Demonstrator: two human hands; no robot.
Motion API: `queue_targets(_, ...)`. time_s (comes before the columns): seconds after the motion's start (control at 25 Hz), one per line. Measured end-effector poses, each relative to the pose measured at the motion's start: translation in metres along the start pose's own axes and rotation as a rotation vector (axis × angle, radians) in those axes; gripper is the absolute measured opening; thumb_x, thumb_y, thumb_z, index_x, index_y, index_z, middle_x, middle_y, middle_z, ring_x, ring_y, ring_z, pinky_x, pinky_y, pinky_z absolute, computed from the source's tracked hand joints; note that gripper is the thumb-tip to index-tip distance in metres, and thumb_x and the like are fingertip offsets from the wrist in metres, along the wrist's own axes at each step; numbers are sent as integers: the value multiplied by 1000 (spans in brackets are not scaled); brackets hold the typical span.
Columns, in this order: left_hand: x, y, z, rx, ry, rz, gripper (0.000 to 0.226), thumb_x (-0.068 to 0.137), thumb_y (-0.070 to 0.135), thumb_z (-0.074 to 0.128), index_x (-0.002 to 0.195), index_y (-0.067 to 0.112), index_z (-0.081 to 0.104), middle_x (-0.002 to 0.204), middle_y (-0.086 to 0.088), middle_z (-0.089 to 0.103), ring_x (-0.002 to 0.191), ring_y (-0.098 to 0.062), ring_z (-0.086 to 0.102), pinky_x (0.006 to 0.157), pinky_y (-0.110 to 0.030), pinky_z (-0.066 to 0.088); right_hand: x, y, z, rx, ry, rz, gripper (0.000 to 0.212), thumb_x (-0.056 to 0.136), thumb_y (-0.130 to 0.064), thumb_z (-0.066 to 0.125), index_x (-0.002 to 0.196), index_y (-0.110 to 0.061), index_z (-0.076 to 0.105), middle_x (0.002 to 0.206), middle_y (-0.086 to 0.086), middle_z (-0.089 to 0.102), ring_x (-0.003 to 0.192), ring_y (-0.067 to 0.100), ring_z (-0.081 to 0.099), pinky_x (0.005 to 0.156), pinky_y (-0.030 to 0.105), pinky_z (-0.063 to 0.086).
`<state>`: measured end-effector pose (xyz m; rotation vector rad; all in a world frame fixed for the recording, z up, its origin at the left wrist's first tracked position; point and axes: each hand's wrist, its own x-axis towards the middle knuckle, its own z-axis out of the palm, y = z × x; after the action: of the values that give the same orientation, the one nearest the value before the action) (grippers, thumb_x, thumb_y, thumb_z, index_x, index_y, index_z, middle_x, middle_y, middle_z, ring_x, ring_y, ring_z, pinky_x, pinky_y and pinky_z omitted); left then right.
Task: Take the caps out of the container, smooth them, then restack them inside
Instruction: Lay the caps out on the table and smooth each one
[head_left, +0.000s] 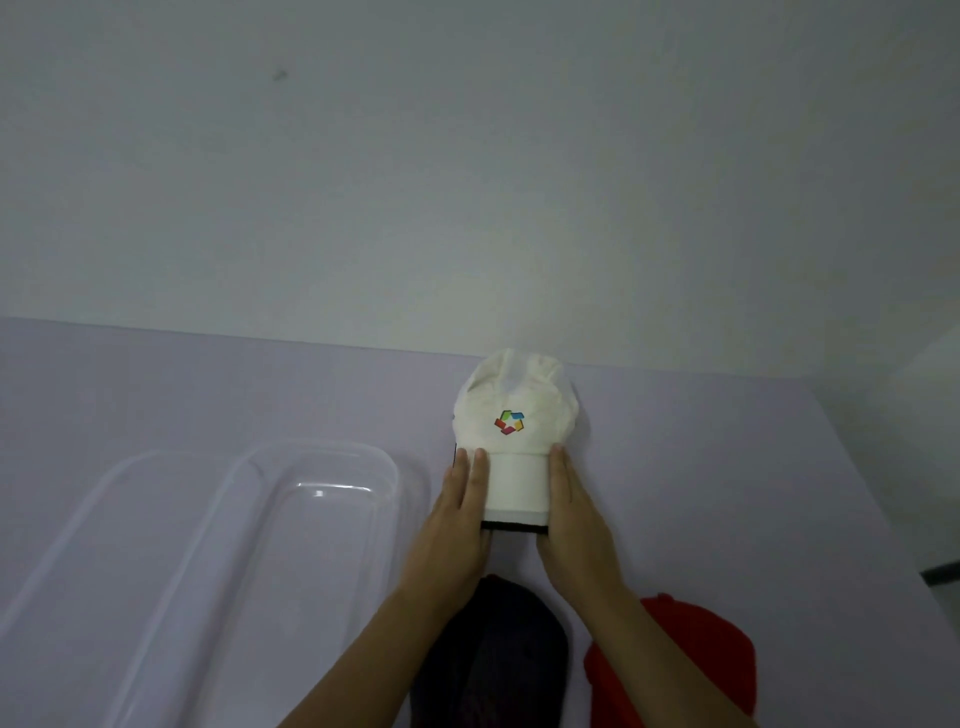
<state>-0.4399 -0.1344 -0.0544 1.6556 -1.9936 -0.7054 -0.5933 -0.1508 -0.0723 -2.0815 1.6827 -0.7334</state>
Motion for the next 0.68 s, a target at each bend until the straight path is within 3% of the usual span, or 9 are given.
queue_targets(0.08, -10, 3, -12, -62, 71, -28, 74, 92, 6, 42, 146, 21, -6, 158, -9, -3, 137, -32, 32, 99, -33, 40, -9, -12, -13, 81, 32, -38, 70, 85, -17, 40, 144, -9, 3, 154, 15, 15, 133, 25, 37, 102, 40, 42)
queue_targets(0.2, -25, 24, -27, -243, 127, 26, 73, 91, 7, 39, 144, 26, -6, 158, -2, 5, 145, -22, 19, 116, -37, 26, -22, -28, -33, 227, 36, -40, 70, 87, -18, 41, 144, -16, 1, 154, 9, 22, 129, 12, 39, 101, 17, 35)
queue_targets(0.24, -30, 35, -29, -326, 154, 44, 67, 94, 7, 39, 144, 30, 0, 155, 4, 13, 143, -14, 24, 115, -30, 26, -26, -34, -38, 296, 52, -36, 70, 87, -18, 42, 145, -17, 2, 150, 5, 30, 126, 4, 41, 100, 10, 33)
queue_targets(0.32, -40, 59, -31, -362, 223, 79, 53, 100, 3, 32, 134, 41, 18, 140, 22, 33, 126, 12, 40, 100, -7, 34, -32, -48, -49, 454, 77, -23, 67, 88, -18, 43, 144, -24, 6, 136, -12, 42, 115, -18, 42, 93, 0, 32)
queue_targets(0.4, -46, 71, -30, -453, 255, 75, 44, 101, 6, 26, 124, 44, 27, 129, 25, 41, 112, 22, 46, 89, -1, 39, -38, -55, -58, 549, 99, -22, 63, 87, -20, 43, 140, -31, 9, 126, -25, 41, 109, -26, 41, 90, -2, 33)
queue_targets(0.52, -53, 80, -23, -685, 231, 29, 45, 100, 11, 30, 126, 48, 25, 135, 24, 39, 119, 21, 40, 95, -4, 38, -52, -59, -65, 585, 93, -20, 64, 86, -29, 46, 139, -33, 11, 129, -22, 43, 111, -22, 43, 93, 2, 35)
queue_targets(0.6, -59, 87, -19, -735, 241, 22, 44, 100, 10, 31, 124, 46, 26, 128, 28, 40, 112, 24, 44, 87, 0, 39, -60, -62, -67, 621, 88, -15, 65, 84, -30, 47, 138, -37, 10, 128, -26, 40, 112, -23, 42, 93, 2, 35)
queue_targets(0.68, -64, 87, -18, -747, 252, -3, 43, 101, 11, 32, 129, 43, 27, 130, 25, 42, 119, 14, 45, 92, -4, 40, -66, -61, -72, 611, 69, -15, 69, 82, -37, 48, 139, -36, 10, 130, -26, 39, 113, -21, 42, 94, 3, 35)
